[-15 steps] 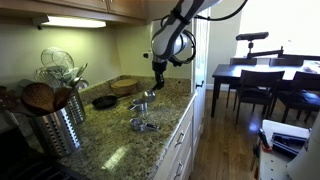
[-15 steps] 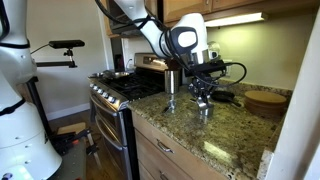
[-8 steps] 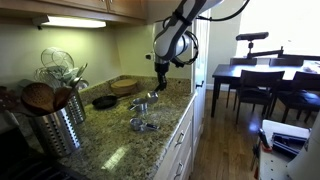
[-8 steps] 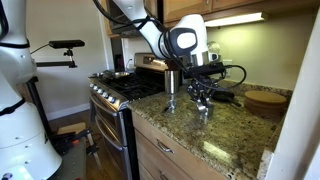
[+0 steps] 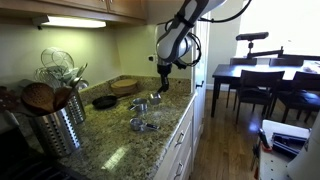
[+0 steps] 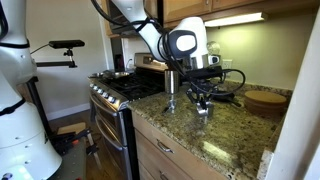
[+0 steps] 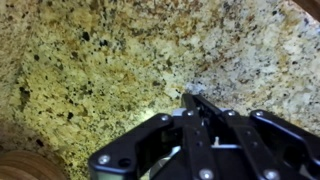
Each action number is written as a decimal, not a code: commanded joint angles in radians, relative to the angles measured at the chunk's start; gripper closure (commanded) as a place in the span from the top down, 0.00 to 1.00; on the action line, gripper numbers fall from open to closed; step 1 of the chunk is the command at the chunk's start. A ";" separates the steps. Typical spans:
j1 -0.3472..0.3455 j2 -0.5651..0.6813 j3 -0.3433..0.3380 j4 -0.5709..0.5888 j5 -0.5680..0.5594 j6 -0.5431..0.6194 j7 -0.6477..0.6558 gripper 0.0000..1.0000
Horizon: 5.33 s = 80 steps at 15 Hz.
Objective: Take the measuring cups and place them apart on the counter
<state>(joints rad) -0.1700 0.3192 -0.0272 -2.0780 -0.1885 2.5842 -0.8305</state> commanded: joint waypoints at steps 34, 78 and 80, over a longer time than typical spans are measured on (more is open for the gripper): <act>0.181 -0.051 -0.118 -0.202 -0.507 0.168 0.697 0.07; 0.214 -0.069 -0.139 -0.213 -1.061 0.102 1.292 0.07; 0.221 -0.068 -0.136 -0.216 -1.055 0.102 1.298 0.07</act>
<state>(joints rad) 0.0295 0.2909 -0.1618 -2.2560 -1.2186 2.7191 0.4170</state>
